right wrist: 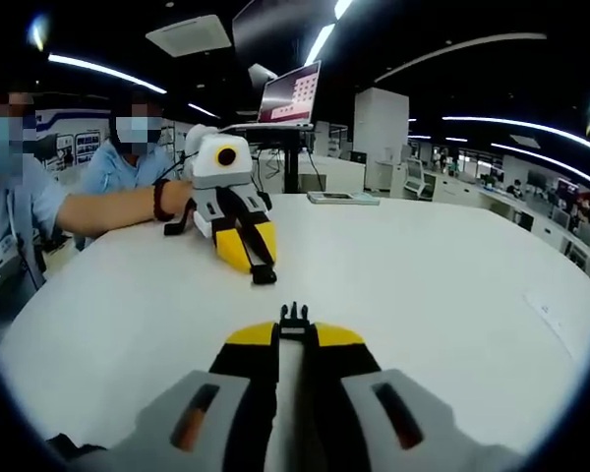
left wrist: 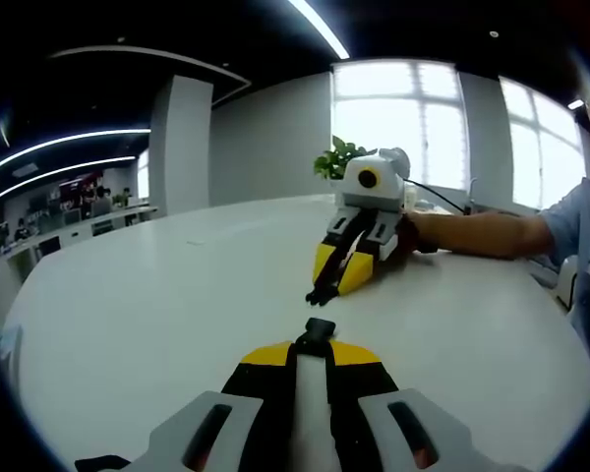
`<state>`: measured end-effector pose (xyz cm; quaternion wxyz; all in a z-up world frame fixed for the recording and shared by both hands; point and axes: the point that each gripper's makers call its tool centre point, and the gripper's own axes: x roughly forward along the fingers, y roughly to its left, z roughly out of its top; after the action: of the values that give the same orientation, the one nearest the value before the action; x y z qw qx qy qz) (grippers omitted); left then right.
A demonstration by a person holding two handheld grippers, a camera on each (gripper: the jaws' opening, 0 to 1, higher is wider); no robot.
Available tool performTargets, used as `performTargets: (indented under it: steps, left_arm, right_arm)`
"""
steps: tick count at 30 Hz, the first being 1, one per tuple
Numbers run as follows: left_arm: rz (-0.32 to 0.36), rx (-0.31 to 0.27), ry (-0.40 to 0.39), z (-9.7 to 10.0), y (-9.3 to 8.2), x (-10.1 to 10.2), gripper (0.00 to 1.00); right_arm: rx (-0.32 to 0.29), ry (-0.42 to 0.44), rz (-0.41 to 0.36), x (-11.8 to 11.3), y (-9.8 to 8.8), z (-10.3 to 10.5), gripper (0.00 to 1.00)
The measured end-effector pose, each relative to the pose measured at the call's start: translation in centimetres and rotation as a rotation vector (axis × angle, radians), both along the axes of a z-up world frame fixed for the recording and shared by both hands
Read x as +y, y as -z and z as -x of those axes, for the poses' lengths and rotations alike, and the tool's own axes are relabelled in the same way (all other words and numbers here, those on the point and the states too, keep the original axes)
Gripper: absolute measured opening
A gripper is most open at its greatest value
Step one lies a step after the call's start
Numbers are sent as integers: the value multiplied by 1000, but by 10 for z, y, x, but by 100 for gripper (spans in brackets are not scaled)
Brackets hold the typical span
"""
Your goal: Snap the two parts of the plastic buckle together until the buckle closes and remains connected.
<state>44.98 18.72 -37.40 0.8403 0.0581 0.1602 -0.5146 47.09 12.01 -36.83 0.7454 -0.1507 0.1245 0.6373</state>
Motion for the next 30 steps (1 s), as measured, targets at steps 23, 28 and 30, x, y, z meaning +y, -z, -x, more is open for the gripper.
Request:
performTargets:
  steps: [23,28,30]
  left_arm:
    - [-1,-2,31,1,0,-1,11]
    - [0,-1,33,0,0,-1,11]
    - [-1,-2,35,2,1,-2,11]
  right_arm:
    - [19,-70,-54,7,-17,29,12]
    - [7,-91,-23,8,-7,35,12]
    - [4,-93,-11,8,-4,36,12]
